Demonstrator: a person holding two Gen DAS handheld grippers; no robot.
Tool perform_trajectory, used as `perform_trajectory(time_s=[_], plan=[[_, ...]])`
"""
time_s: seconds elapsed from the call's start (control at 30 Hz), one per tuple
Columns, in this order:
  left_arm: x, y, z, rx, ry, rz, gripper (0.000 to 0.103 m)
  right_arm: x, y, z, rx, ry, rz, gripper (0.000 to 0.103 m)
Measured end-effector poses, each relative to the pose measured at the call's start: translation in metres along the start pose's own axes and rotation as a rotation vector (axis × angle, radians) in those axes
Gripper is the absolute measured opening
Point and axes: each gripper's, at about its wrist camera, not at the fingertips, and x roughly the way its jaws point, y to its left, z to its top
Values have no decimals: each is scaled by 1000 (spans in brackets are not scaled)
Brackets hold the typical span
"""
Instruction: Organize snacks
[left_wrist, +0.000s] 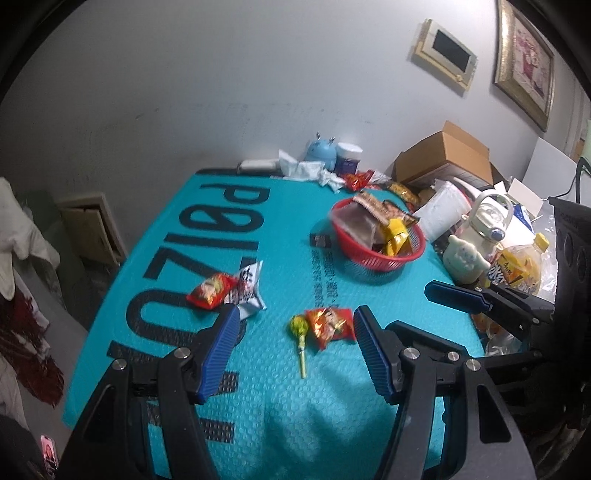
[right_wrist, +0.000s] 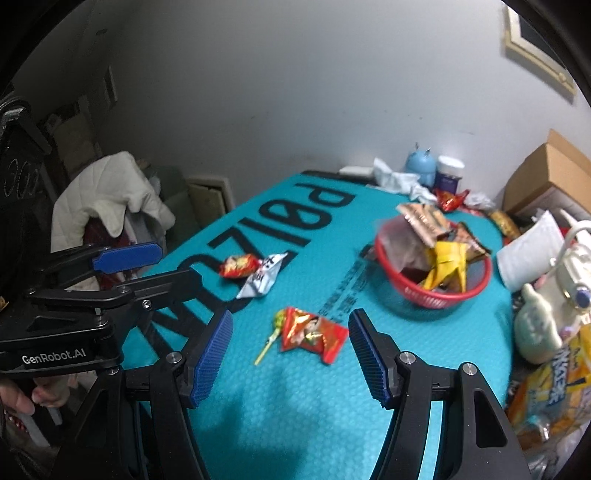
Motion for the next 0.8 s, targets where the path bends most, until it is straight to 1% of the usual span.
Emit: perform_trajectory(time_s=[0.23,0.43,0.8], plan=[[22,21,-4,-46,55,5,63,27,-1,1,8,53,28,66],[41,35,-5,-82,97,-7,63,48,-6,3,13,94,44,66],[88,55,-8,-144,191,-1,63,94,-26,-8,71,205,22,66]])
